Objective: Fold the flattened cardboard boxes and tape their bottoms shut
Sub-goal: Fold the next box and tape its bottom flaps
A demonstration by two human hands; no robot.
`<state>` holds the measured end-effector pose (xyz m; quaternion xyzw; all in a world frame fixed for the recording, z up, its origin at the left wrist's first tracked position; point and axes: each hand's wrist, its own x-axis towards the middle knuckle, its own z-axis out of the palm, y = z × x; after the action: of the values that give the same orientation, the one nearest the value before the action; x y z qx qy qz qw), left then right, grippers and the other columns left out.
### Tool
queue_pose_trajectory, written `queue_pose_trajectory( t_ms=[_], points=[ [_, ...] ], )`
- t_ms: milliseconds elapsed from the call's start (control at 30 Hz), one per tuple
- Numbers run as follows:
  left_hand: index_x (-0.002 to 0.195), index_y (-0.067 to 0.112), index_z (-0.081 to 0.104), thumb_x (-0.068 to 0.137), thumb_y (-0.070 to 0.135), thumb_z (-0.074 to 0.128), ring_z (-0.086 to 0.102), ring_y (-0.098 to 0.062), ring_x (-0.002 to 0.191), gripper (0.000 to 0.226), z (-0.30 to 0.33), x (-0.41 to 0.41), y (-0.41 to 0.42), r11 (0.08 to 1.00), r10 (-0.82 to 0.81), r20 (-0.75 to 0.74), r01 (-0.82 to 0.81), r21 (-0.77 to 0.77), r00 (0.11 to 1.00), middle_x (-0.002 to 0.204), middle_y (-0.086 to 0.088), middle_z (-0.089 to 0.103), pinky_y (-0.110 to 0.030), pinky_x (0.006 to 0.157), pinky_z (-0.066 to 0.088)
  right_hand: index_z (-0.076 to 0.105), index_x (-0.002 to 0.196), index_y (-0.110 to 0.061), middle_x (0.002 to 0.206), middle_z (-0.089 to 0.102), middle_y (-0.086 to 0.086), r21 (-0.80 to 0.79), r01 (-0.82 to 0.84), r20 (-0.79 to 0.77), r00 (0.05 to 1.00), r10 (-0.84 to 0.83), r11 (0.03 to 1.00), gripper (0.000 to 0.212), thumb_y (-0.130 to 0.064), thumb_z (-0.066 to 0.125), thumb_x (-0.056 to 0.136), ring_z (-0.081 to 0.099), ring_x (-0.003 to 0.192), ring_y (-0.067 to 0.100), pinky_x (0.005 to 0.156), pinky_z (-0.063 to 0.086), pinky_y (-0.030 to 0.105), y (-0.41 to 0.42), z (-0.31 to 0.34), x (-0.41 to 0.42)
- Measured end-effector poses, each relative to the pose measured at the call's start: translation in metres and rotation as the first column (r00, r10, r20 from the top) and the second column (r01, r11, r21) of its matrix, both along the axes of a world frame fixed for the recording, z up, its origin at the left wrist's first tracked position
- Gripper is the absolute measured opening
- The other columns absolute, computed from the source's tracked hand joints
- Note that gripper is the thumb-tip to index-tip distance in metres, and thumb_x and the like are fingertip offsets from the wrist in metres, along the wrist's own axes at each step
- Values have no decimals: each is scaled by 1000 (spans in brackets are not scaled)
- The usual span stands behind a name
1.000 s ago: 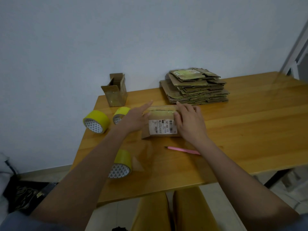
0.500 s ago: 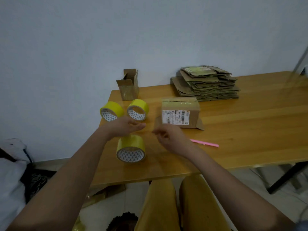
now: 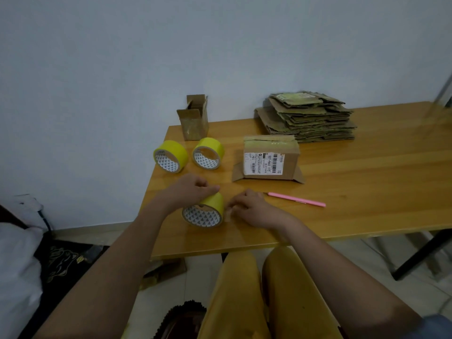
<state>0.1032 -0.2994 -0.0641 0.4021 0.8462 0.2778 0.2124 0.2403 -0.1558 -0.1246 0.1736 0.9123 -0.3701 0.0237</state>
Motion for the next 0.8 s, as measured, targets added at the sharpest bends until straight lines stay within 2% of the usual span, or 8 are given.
queue_pose_trajectory(
  t_ms=[200,333,400,467,533,633,733,800],
  points=[
    [60,17,60,85,39,72,45,-2,50,35,5,1,7,996,-31,40,28,86,999,55,7,48,-19,52,35,61,98,-19,94,63,-5,-134,1,-166,986,-23,991,13,-25,51,101,56,90,13,81,44,30,5,4,10],
    [69,13,73,76,47,77,55,-9,60,35,13,2,13,992,-75,61,68,110,995,62,-5,59,-24,56,40,56,89,-21,84,61,-6,-120,33,-235,970,-61,992,15,-21,48,101,54,77,8,72,45,28,6,9,15],
    [79,-5,70,74,51,75,54,-21,68,56,24,1,14,983,-77,90,60,175,993,71,-20,56,-33,61,40,57,90,-18,87,62,2,-171,71,-322,939,-124,983,14,-22,48,101,58,82,16,74,47,32,10,22,17],
    [86,-10,67,80,45,72,60,-28,77,56,39,1,18,970,-50,121,20,242,991,78,-16,60,-39,67,47,58,93,-14,90,62,7,-155,82,-426,894,-142,984,14,-21,50,101,58,82,19,75,47,32,18,45,18],
    [92,-2,73,86,39,69,66,-31,89,41,55,1,25,963,-23,98,-5,271,995,89,-14,68,-42,79,54,64,97,-15,89,62,9,-172,81,-459,875,-153,982,11,-18,53,99,56,75,15,72,50,33,27,69,19],
    [89,13,77,87,37,69,68,-20,86,26,75,2,35,945,19,58,-36,324,998,90,-4,72,-39,79,57,70,103,-25,93,63,8,-363,98,-409,877,-253,927,18,-12,60,95,58,74,13,72,57,33,37,91,23],
    [85,15,76,85,34,72,66,-15,84,20,87,0,45,929,45,54,-62,366,998,87,0,71,-34,76,56,64,120,-28,109,65,4,-431,146,-384,864,-327,890,40,-6,68,87,65,84,12,69,57,21,54,102,30],
    [81,16,77,83,33,74,67,-14,85,18,92,-4,53,923,47,60,-66,379,997,87,0,72,-33,78,56,67,119,-20,107,68,5,-438,216,-334,862,-381,872,37,-9,71,84,69,84,9,66,54,15,66,109,38]
  ],
)
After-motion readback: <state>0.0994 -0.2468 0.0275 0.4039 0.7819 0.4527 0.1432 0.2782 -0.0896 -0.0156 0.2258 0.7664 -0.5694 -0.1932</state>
